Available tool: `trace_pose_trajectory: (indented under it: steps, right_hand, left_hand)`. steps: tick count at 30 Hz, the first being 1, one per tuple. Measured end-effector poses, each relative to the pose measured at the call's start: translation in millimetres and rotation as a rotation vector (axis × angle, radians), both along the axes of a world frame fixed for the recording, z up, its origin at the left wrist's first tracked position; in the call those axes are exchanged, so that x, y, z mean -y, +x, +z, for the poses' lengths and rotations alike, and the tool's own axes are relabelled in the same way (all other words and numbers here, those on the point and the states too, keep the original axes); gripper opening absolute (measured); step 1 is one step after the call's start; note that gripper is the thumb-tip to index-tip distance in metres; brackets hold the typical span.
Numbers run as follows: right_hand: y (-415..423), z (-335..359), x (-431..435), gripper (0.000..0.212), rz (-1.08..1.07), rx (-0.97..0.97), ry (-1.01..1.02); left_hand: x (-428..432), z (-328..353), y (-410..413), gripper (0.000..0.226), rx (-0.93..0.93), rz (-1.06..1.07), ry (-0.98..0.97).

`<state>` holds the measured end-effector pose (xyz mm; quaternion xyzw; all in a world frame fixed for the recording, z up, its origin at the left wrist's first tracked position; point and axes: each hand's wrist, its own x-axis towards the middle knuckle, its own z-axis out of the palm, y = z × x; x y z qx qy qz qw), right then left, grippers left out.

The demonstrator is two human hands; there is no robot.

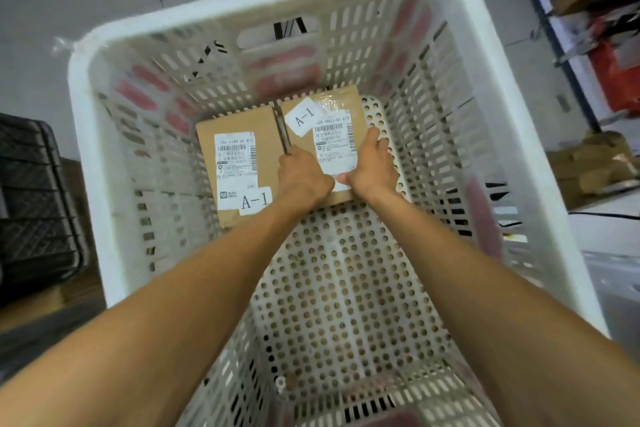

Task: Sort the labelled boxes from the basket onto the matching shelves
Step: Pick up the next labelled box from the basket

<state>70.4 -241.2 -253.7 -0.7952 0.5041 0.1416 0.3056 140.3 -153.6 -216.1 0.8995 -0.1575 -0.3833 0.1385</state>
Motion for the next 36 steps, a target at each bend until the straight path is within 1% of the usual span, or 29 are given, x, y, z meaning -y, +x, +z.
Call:
trace_pose_trajectory:
  steps: [2,4,6,9,11,13,15,18,20,23,26,31,34,36]
  right_hand:
    - [-10,1,-3,0.098,-0.008,-0.011,0.002]
    - [-24,4,-8,0.098,0.002,-0.031,-0.014]
    - [-44,6,-14,0.096,-0.043,-0.048,0.0]
    - [-82,7,-19,0.096,-0.151,-0.064,0.12]
    - [-107,8,-23,0.086,-0.216,0.005,0.231]
    - [-124,7,-28,0.078,-0.291,0.048,0.326]
    - [-136,4,-33,0.074,-0.318,0.062,0.381]
    - [-142,-2,-34,0.083,-0.298,0.175,0.384]
    - [-145,-9,-32,0.095,-0.298,0.255,0.434]
    - [-151,-22,-31,0.112,-0.321,0.386,0.517]
    - [-160,-37,-35,0.113,-0.331,0.463,0.56]
    - [-175,-36,-48,0.118,-0.355,0.447,0.63]
    - [-190,-22,-58,0.127,-0.269,0.43,0.602]
    - [-194,-4,-61,0.127,-0.202,0.458,0.594]
  left_hand:
    - [-3,-3,-15,0.07,-0.036,0.043,-0.007]
    - [-8,-6,-30,0.077,-0.055,0.053,-0.022]
    - [-13,-12,-42,0.082,-0.088,0.04,-0.018]
    - [-25,-23,-62,0.09,-0.193,0.01,-0.002]
    - [-40,-31,-78,0.09,-0.281,0.008,-0.013]
    - [-53,-36,-91,0.089,-0.339,0.017,-0.077]
    - [-60,-39,-100,0.096,-0.405,0.051,-0.151]
    - [-65,-47,-100,0.121,-0.415,0.032,-0.237]
    - [-68,-53,-98,0.127,-0.466,0.029,-0.296]
    - [-70,-56,-96,0.124,-0.55,0.061,-0.365]
    - [-72,-60,-99,0.124,-0.56,0.1,-0.391]
    - [-83,-56,-127,0.123,-0.507,0.21,-0.417]
    - [-95,-41,-147,0.125,-0.433,0.192,-0.43]
    - [-102,-26,-151,0.126,-0.41,0.214,-0.461]
